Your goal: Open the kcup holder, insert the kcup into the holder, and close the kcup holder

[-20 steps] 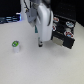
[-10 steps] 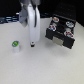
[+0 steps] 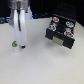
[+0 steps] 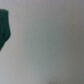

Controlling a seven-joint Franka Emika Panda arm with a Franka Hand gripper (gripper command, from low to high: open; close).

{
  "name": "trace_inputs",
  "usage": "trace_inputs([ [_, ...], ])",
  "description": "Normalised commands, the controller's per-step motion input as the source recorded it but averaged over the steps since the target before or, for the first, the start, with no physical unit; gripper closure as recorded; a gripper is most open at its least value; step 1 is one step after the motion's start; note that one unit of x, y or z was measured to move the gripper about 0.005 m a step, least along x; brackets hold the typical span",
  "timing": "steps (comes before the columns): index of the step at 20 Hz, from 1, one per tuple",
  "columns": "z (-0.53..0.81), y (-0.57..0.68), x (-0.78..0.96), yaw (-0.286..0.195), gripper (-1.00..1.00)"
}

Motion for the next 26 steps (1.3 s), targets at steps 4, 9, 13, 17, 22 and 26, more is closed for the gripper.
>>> trace_inputs([
  [4,-0.45,-0.55,-0.49,-0.211,-1.0],
  [9,-0.41,-0.27,-0.35,-0.154,-1.0],
  [13,-0.31,-0.02,-0.24,-0.095,-1.0],
  [17,-0.24,-0.01,0.01,-0.1,-1.0],
  [22,-0.27,-0.03,0.06,-0.117,-1.0],
  [26,-0.21,-0.03,0.05,-0.1,-1.0],
])
